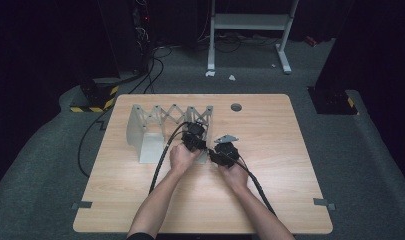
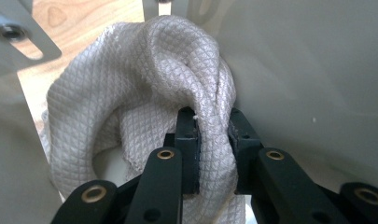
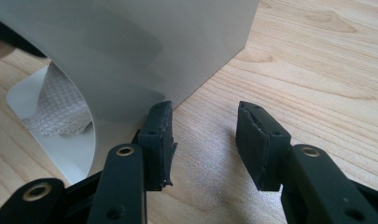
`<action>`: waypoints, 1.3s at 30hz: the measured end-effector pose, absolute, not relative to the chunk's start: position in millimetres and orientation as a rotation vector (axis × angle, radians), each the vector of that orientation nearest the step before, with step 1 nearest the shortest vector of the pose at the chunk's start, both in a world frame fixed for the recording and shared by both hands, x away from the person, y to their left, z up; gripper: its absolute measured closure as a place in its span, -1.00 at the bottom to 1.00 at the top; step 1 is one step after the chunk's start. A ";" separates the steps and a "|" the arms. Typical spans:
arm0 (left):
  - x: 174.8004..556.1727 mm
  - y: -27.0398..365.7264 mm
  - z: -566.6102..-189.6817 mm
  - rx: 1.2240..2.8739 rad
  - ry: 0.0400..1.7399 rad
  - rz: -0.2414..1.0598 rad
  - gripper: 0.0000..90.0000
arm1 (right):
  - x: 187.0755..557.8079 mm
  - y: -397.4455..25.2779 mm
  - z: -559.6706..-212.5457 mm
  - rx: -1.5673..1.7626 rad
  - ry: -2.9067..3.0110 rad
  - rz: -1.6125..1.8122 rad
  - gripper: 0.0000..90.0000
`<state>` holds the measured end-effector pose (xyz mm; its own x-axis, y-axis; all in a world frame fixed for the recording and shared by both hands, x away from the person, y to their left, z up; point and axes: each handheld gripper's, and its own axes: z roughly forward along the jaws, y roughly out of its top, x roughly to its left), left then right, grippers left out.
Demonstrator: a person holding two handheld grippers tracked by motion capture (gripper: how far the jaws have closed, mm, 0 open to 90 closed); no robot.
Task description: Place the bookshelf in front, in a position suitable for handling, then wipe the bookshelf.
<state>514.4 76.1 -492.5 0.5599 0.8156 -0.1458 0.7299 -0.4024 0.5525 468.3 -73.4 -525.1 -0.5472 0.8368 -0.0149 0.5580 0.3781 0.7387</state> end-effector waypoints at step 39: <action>439.0 117.6 -483.7 2.296 1.132 0.163 0.70 | 468.9 -72.4 -525.2 1.206 2.255 0.984 0.21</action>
